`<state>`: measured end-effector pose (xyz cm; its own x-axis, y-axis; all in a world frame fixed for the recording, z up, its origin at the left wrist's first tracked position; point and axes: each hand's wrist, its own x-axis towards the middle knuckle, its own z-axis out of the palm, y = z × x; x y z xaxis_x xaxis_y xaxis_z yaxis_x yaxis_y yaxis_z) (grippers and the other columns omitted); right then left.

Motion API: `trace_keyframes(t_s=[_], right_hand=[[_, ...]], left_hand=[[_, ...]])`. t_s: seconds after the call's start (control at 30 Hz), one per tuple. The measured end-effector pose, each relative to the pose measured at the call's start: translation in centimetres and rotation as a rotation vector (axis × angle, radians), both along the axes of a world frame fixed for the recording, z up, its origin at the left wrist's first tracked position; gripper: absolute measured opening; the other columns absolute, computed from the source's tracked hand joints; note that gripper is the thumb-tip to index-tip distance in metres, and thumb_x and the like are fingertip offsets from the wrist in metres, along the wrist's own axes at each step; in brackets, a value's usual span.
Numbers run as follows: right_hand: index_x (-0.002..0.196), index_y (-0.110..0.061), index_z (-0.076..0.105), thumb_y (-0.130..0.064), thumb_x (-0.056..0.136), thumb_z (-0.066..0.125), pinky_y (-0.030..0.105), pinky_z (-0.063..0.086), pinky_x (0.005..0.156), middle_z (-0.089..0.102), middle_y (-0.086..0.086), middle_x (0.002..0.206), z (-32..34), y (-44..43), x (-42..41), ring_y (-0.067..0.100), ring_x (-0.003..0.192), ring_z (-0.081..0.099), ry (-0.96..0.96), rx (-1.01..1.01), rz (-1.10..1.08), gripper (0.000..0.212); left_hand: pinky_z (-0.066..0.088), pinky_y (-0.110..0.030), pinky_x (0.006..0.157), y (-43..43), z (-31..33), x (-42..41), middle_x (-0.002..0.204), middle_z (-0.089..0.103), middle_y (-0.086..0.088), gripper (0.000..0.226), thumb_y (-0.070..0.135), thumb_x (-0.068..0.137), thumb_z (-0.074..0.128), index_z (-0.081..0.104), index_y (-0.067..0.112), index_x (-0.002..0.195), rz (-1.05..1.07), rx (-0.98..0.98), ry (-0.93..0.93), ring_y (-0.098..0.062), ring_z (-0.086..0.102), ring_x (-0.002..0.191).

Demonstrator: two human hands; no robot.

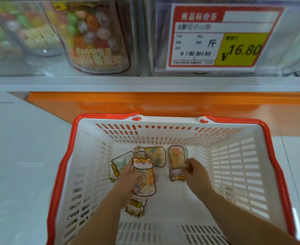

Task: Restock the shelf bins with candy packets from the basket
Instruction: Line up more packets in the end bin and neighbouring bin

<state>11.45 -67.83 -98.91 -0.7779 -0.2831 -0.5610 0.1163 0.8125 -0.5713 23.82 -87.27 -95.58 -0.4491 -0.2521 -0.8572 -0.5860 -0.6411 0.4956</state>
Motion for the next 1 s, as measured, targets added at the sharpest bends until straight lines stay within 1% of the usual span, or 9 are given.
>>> trace_keyframes(t_s=[0.07,0.17,0.3,0.43,0.57,0.7,0.8,0.93,1.0], right_hand=[[0.091,-0.024,0.058,-0.006,0.086,0.064,0.018,0.039,0.066,0.051,-0.007,0.088,1.2,0.8,0.5,0.007,0.076,0.049,0.267,-0.047,0.147,0.020],[0.094,-0.018,0.065,0.006,0.069,0.069,0.030,0.045,0.082,0.057,-0.002,0.100,2.2,0.7,1.6,0.021,0.094,0.053,0.626,-0.179,0.457,0.034],[0.093,-0.020,0.066,0.003,0.069,0.073,0.041,0.045,0.096,0.061,0.006,0.117,2.4,-1.3,2.9,0.032,0.111,0.055,0.741,-0.291,0.667,0.034],[0.122,-0.029,0.057,-0.015,0.083,0.072,0.042,0.042,0.108,0.050,0.004,0.142,0.8,-1.1,2.3,0.030,0.132,0.045,0.580,-0.151,0.694,0.044],[0.149,-0.023,0.034,-0.026,0.078,0.080,0.037,0.041,0.100,0.040,0.007,0.148,-1.5,0.2,-0.1,0.027,0.131,0.041,-0.046,0.095,0.085,0.084],[0.153,-0.018,0.022,-0.038,0.067,0.090,0.048,0.048,0.097,0.032,0.014,0.146,-2.5,-1.5,-1.5,0.038,0.129,0.044,-0.176,0.310,-0.091,0.112],[0.143,-0.020,0.028,-0.030,0.066,0.092,0.046,0.055,0.081,0.044,0.013,0.130,-3.3,-3.1,-0.7,0.036,0.109,0.057,-0.151,0.328,-0.198,0.101],[0.112,-0.012,0.054,-0.021,0.073,0.081,0.035,0.054,0.063,0.064,0.009,0.094,-3.6,-3.3,-1.0,0.027,0.083,0.065,-0.237,0.324,-0.214,0.048],[0.076,-0.011,0.059,-0.018,0.077,0.074,0.028,0.048,0.054,0.060,0.004,0.070,-2.8,-2.5,-1.7,0.020,0.064,0.058,-0.283,0.368,-0.082,0.016]], left_hand=[[0.060,-0.050,0.082,0.0,0.3,0.2,0.107,0.076,-0.004,0.040,0.004,0.101,0.051,0.058,0.034,0.125,0.002,0.075,0.005,-0.026,0.074,0.095],[0.053,-0.058,0.095,0.0,0.2,0.5,0.117,0.073,-0.008,0.030,0.029,0.103,0.053,0.061,0.022,0.131,-0.042,0.218,-0.027,-0.030,0.071,0.105],[0.048,-0.050,0.105,0.2,1.1,0.8,0.125,0.069,-0.013,0.040,0.043,0.100,0.054,0.069,0.016,0.125,-0.178,0.354,0.007,-0.030,0.066,0.117],[0.051,-0.047,0.103,0.4,0.2,1.4,0.119,0.072,-0.013,0.041,0.015,0.090,0.072,0.060,0.009,0.128,-0.216,0.208,0.048,-0.030,0.068,0.112],[0.054,-0.047,0.098,-0.3,-1.5,2.1,0.119,0.072,-0.004,0.066,0.035,0.073,0.087,0.055,0.018,0.128,-0.184,-0.041,0.008,-0.023,0.070,0.108],[0.051,-0.023,0.073,-0.6,-1.9,2.5,0.113,0.061,0.014,0.034,0.016,0.087,0.075,0.054,0.035,0.108,-0.193,-0.141,-0.036,-0.004,0.060,0.096],[0.044,-0.012,0.057,-0.2,-1.5,2.5,0.093,0.054,0.022,0.034,0.008,0.090,0.069,0.048,0.030,0.106,-0.204,-0.159,-0.035,0.005,0.052,0.079],[0.056,-0.033,0.087,-0.2,-0.9,2.3,0.109,0.072,0.005,0.032,0.022,0.085,0.076,0.064,0.028,0.114,-0.238,-0.201,-0.060,-0.014,0.069,0.099],[0.053,-0.030,0.081,-0.6,-0.7,2.1,0.101,0.071,0.011,0.025,0.014,0.090,0.073,0.063,0.033,0.102,-0.233,-0.212,-0.058,-0.012,0.068,0.096]])
